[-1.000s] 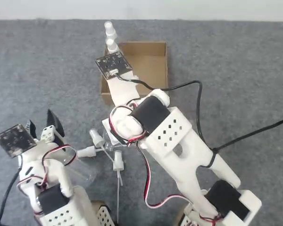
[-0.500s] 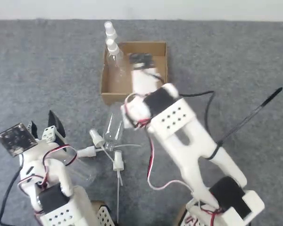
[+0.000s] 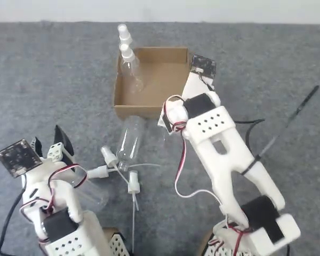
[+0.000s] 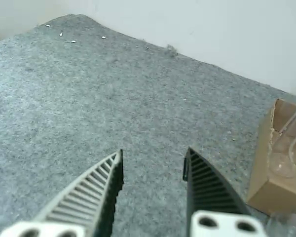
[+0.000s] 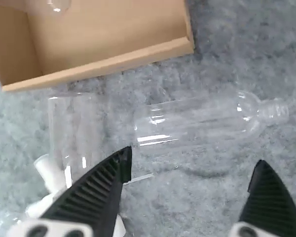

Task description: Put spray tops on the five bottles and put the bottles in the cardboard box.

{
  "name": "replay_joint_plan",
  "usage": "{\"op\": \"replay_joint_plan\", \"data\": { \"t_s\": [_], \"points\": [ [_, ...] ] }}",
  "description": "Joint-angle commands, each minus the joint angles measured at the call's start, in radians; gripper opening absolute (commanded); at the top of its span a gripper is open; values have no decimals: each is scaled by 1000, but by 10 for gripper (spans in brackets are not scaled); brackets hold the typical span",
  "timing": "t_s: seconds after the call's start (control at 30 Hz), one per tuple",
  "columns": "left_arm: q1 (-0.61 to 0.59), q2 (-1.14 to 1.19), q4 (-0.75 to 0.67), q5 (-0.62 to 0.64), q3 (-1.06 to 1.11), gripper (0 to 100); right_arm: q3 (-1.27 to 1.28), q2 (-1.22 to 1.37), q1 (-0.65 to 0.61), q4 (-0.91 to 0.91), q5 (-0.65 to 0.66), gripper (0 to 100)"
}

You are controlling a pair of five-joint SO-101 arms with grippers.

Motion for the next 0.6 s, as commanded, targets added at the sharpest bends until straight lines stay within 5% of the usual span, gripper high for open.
{"op": "replay_joint_plan", "data": {
  "t_s": [0.0, 0.57],
  "points": [
    [-3, -11, 2, -8, -12, 188, -74, 77, 16, -21, -46, 346],
    [-3, -11, 5, -9, -10, 188, -267, 427, 107, -28, -138, 344]
  ]
}}
